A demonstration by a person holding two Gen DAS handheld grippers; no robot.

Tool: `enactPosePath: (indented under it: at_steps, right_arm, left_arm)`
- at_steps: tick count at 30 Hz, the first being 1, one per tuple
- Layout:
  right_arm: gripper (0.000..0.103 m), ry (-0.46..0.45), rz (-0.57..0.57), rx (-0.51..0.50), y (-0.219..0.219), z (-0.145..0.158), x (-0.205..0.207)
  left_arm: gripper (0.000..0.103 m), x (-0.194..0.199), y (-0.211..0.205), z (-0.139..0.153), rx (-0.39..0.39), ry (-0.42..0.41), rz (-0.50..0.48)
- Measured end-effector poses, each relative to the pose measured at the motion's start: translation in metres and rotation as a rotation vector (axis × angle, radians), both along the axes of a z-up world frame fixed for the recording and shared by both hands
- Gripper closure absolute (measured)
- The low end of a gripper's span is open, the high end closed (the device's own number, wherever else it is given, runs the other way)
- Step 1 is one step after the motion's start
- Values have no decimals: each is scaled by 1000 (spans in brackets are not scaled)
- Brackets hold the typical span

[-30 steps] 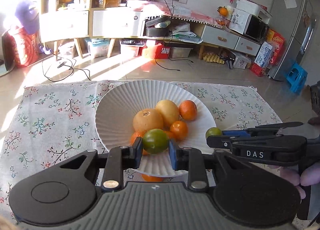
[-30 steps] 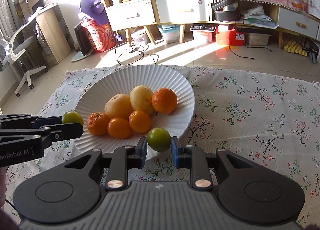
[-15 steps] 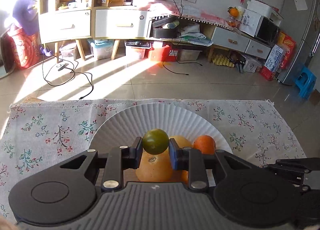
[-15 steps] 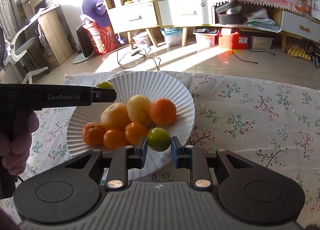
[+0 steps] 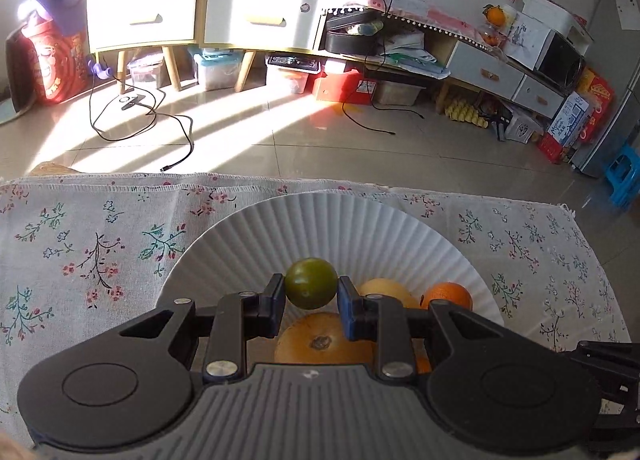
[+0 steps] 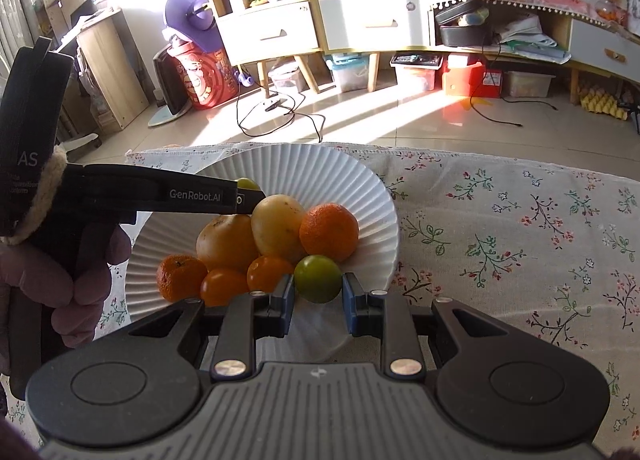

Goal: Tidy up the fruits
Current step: 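Lower both limes into the plate and open both tools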

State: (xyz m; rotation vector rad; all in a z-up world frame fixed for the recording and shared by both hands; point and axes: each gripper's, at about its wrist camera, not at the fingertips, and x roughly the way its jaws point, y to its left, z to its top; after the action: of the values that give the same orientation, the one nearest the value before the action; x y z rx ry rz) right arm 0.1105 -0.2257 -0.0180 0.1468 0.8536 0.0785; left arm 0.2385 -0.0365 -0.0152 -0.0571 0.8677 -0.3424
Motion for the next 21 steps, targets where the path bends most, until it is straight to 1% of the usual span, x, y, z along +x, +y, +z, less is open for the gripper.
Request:
enactPosePath:
  at_steps: [8, 11, 13, 14, 16, 19, 21]
  right_arm:
    - [79, 3, 7, -3, 4, -1, 2]
    - [78, 3, 0, 5, 3, 0, 1]
    - [77, 6, 0, 10, 2, 0, 1]
    - [75, 8, 1, 13, 2, 1, 0]
    - [70, 11, 7, 16, 3, 2, -2]
    - [63, 10, 13, 11, 5, 6, -7]
    - [59, 9, 12, 13, 6, 8, -9]
  left_arm:
    - [78, 0, -2, 1, 12, -6, -11]
    - [75, -3, -3, 2, 27, -18, -9]
    - [69, -4, -1, 4, 35, -25, -5]
    - [68, -5, 0, 5, 35, -27, -2]
    - [60, -9, 2, 9, 34, -29, 1]
    - [52, -16, 7, 14, 38, -38, 7]
    - [49, -22, 10, 17, 47, -43, 4]
